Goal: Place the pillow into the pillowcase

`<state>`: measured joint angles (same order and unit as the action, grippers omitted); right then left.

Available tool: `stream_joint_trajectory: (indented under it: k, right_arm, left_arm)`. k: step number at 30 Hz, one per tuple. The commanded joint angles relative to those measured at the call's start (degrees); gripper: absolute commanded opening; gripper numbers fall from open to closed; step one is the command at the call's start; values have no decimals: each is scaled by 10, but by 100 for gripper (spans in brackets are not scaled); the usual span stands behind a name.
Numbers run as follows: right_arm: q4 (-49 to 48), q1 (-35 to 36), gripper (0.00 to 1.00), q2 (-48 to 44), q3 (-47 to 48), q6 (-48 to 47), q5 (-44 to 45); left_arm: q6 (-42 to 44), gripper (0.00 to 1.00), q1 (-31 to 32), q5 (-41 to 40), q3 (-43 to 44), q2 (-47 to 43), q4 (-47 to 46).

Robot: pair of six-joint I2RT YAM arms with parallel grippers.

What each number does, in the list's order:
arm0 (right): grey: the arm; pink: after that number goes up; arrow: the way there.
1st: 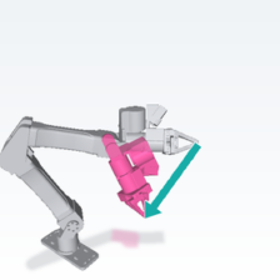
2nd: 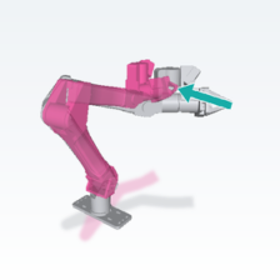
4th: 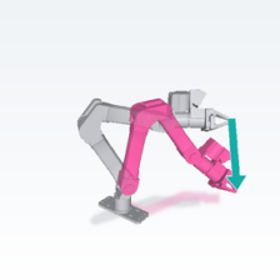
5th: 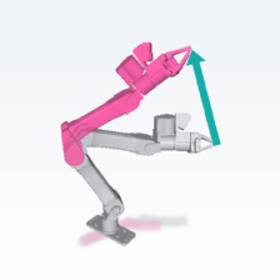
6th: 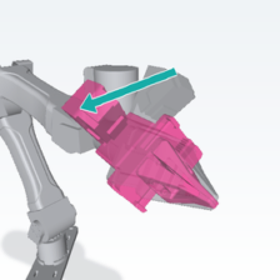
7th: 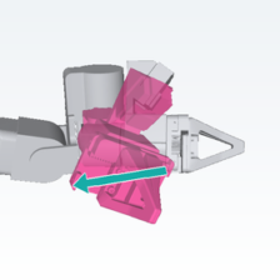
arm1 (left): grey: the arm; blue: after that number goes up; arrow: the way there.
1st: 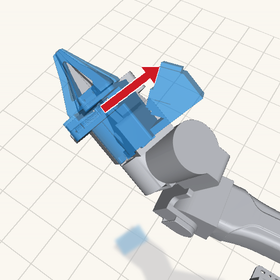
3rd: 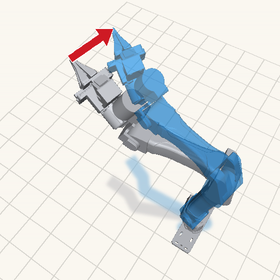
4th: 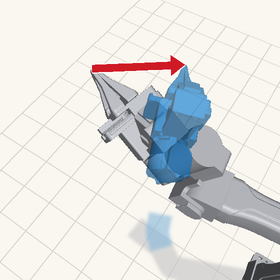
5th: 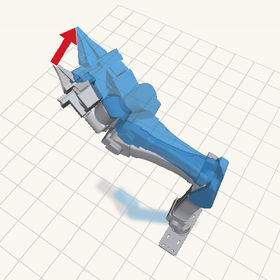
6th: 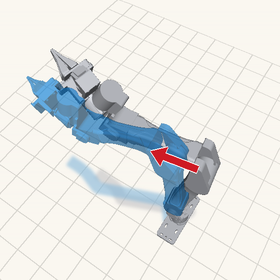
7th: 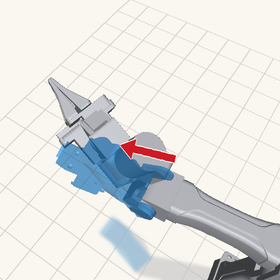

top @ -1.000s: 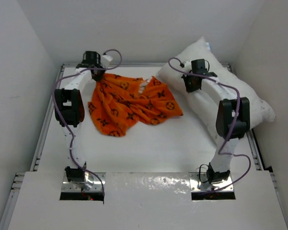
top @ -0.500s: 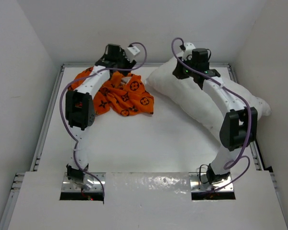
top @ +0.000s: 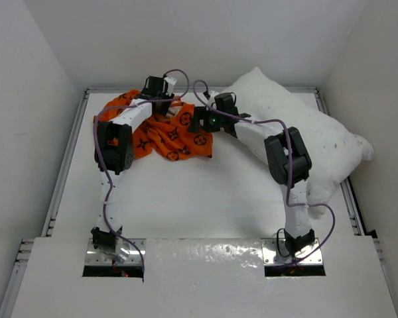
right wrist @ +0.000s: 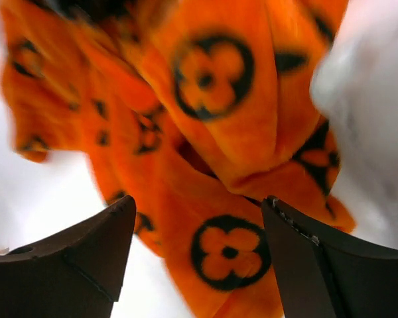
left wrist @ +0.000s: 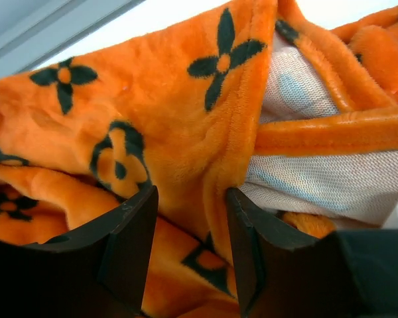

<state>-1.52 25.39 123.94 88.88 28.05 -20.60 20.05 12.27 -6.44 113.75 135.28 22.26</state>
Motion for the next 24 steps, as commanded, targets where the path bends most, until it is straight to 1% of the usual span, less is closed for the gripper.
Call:
stream_joint_trajectory:
  k: [1,3,5,6,8,9,10,11,12,13,14,15,16,17,18,19,20,21,22,23,24]
  right_arm:
    - [-11,12,77,31,23,14,22]
    - [12,15,77,47,37,5,69]
    - [42,16,73,61,44,-9,88]
    - [49,15,55,63,45,-14,93]
    - [70,15,27,61,45,-30,89]
    - [78,16,4,56,43,-37,75]
    - [91,16,0,48,39,-43,65]
    - [94,16,0,25,20,-59,53]
    - [100,17,0,8,5,-74,17]
    - [107,19,0,-11,-9,-96,1]
    - [117,22,0,-55,-43,-149,-15]
    - [140,29,0,-79,-62,-176,-46]
    - [151,32,0,-104,-78,-201,-58]
    - [165,34,0,-150,-107,-239,-66]
    - [191,35,9,-171,-117,-247,-76]
    - [207,34,37,-191,-119,-262,-79]
    - [226,30,50,-222,-102,-273,-80]
    - [253,27,68,-236,-83,-276,-77]
    - [255,20,90,-247,-45,-277,-60]
    - [247,0,99,-256,-27,-269,-46]
    - [218,-17,99,-259,-7,-250,-30]
  left_arm:
    - [-22,45,7,-15,-31,-12,-45]
    - [-25,45,8,-23,-42,-5,-55]
    - [-32,45,8,-18,-42,2,-59]
    - [-34,45,7,-10,-42,4,-62]
    - [-47,43,7,10,-41,7,-69]
    - [-54,32,6,12,-39,9,-71]
    - [-58,23,4,14,-37,10,-73]
    - [-77,0,2,11,-34,12,-74]
    - [-90,0,-3,10,-22,15,-74]
    - [-100,0,-18,14,-13,16,-71]
    - [-123,0,-28,32,1,17,-65]
    - [-133,0,-39,44,29,17,-52]
    - [-138,0,-61,58,44,14,-44]
    - [-131,0,-69,85,73,3,-36]
    - [-116,0,-75,92,85,-4,-17]
    - [-79,0,-75,106,92,-14,-10]
    - [-64,0,-74,121,89,-42,0]
    - [-47,0,-70,142,82,-57,1]
    - [-14,0,-67,190,72,-75,7]
    - [3,0,-62,213,50,-104,11]
    - [23,0,-48,228,38,-118,26]
